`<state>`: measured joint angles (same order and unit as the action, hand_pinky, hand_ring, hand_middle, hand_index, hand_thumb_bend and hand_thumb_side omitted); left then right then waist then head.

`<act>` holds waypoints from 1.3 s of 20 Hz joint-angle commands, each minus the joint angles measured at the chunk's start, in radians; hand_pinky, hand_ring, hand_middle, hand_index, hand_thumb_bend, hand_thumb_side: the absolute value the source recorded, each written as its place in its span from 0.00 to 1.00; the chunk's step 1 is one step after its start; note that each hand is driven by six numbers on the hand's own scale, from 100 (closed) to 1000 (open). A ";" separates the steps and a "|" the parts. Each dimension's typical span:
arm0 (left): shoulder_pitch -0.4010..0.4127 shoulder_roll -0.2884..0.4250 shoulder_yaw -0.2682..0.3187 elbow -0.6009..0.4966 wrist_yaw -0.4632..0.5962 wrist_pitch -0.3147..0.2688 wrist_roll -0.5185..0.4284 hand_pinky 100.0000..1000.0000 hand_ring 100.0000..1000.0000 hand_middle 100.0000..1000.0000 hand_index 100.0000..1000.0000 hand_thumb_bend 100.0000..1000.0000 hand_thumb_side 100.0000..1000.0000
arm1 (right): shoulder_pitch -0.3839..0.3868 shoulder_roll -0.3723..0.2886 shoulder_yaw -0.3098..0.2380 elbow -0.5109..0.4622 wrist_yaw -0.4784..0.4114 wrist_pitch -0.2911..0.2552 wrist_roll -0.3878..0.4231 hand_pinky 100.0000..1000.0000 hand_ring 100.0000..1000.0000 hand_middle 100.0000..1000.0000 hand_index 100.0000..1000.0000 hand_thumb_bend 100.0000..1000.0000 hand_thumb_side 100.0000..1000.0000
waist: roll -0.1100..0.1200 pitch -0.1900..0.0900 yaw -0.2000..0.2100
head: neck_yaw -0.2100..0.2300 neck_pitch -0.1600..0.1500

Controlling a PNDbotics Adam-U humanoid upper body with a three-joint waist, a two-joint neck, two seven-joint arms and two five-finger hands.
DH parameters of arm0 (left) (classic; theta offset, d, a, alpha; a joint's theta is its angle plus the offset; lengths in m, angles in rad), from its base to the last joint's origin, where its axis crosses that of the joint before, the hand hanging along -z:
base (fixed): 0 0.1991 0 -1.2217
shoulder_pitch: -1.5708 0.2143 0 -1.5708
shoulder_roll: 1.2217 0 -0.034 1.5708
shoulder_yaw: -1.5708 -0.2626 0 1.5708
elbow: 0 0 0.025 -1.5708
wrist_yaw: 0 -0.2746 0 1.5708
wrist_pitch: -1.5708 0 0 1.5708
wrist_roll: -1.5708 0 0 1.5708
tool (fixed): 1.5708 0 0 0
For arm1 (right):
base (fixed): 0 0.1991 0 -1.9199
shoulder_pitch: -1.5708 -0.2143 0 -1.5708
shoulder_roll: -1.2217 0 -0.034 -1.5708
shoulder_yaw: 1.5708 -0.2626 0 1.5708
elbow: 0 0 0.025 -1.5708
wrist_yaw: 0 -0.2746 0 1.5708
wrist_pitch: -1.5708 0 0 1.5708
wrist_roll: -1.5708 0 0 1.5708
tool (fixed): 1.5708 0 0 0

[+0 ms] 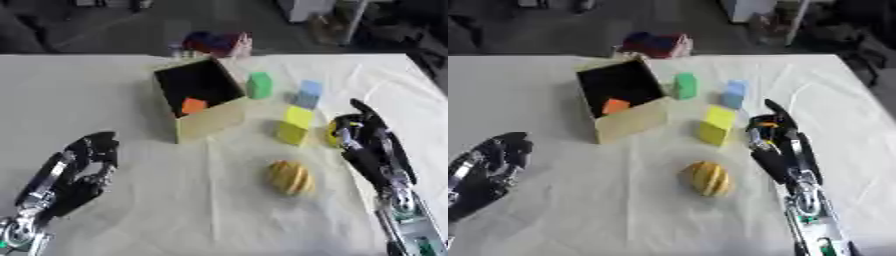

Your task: Pick up objects on the table and place them in the box.

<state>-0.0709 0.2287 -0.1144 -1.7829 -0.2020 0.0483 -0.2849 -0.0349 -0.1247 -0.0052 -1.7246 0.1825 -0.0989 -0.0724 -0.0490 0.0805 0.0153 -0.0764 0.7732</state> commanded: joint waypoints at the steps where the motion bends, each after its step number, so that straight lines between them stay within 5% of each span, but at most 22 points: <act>1: -0.011 0.005 0.000 -0.022 0.007 -0.001 -0.001 0.81 0.79 0.70 0.86 0.00 0.39 | -0.011 -0.008 -0.001 -0.022 0.003 -0.002 0.002 0.66 0.54 0.61 0.93 0.00 0.36 | 0.012 0.008 0.001 | 0.005 -0.003; 17: -0.013 0.005 -0.002 -0.022 0.005 -0.003 -0.004 0.81 0.79 0.70 0.86 0.00 0.40 | -0.029 -0.042 0.004 -0.020 0.031 -0.005 0.049 0.67 0.56 0.64 0.95 0.00 0.34 | 0.011 0.003 0.004 | -0.005 -0.003; 21: -0.010 0.008 -0.005 -0.020 0.004 -0.003 -0.008 0.81 0.79 0.70 0.86 0.00 0.40 | -0.083 -0.160 0.027 -0.005 0.077 -0.021 0.182 0.70 0.59 0.68 0.98 0.00 0.31 | 0.003 -0.002 0.011 | -0.019 -0.003; 26: -0.007 0.016 -0.010 -0.018 0.003 -0.003 -0.013 0.81 0.79 0.70 0.86 0.00 0.39 | -0.178 -0.359 0.105 0.024 0.149 -0.123 0.495 0.74 0.66 0.72 0.98 0.00 0.31 | -0.005 -0.007 0.020 | -0.020 -0.003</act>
<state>-0.0709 0.2292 -0.1212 -1.7856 -0.1999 0.0474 -0.2944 -0.1973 -0.4143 0.0883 -1.6977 0.3080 -0.1983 0.3528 -0.0495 0.0813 0.0353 -0.0932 0.7732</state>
